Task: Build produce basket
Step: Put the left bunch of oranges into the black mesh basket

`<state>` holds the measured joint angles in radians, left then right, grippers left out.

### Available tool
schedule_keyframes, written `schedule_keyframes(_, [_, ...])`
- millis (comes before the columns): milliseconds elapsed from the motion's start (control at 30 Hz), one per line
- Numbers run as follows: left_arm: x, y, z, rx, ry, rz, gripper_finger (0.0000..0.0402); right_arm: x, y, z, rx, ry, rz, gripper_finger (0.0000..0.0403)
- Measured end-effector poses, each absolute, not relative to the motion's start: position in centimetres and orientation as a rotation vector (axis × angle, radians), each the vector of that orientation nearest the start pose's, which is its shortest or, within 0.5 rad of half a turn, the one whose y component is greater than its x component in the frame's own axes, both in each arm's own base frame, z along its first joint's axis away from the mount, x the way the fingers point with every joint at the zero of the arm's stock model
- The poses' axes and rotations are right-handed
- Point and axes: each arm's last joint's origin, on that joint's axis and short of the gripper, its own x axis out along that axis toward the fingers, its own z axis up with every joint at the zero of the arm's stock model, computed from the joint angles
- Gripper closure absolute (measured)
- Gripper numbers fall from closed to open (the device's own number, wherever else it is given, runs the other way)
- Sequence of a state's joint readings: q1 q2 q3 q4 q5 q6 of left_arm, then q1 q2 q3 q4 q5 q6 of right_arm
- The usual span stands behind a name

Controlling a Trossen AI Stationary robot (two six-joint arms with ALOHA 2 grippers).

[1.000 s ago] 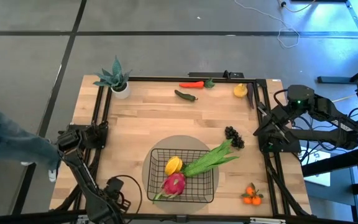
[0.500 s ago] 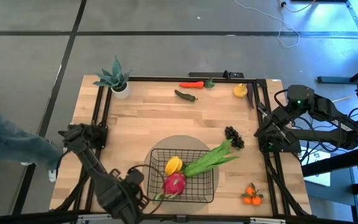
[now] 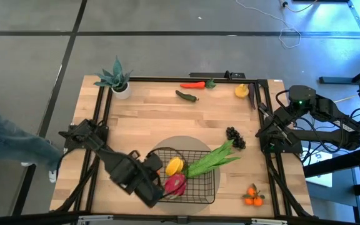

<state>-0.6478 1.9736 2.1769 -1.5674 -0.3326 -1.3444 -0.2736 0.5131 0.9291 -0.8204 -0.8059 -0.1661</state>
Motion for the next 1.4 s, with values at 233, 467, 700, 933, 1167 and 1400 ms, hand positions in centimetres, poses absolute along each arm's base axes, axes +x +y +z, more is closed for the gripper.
schedule_keyframes(233, [33.7, -19.2, 35.0, -0.438, 1.063, 0.479, 0.0401, 7.4, 0.1, 35.2, 0.047, 0.305, 0.552, 0.0402])
schedule_keyframes(467, [35.3, -18.5, 31.8, -0.425, 1.168, 0.451, 0.0401, 7.3, 0.1, 35.2, 0.052, 0.310, 0.551, 0.0402])
schedule_keyframes(700, [35.7, -18.5, 30.2, -0.431, 1.187, 0.462, 0.0401, 7.3, 0.1, 35.1, 0.061, 0.326, 0.552, 0.0402])
schedule_keyframes(933, [35.5, -18.0, 28.2, -0.425, 1.241, 0.520, 0.0402, 7.3, 0.1, 35.1, 0.060, 0.325, 0.552, 0.0402])
schedule_keyframes(1167, [35.7, -17.5, 27.4, -0.471, 1.275, 0.537, 0.0402, 7.3, 0.1, 35.1, 0.059, 0.325, 0.552, 0.0402])
schedule_keyframes(1400, [36.0, -16.6, 26.9, -0.509, 1.306, 0.562, 0.0385, 7.3, 0.1, 35.1, 0.058, 0.324, 0.552, 0.0402])
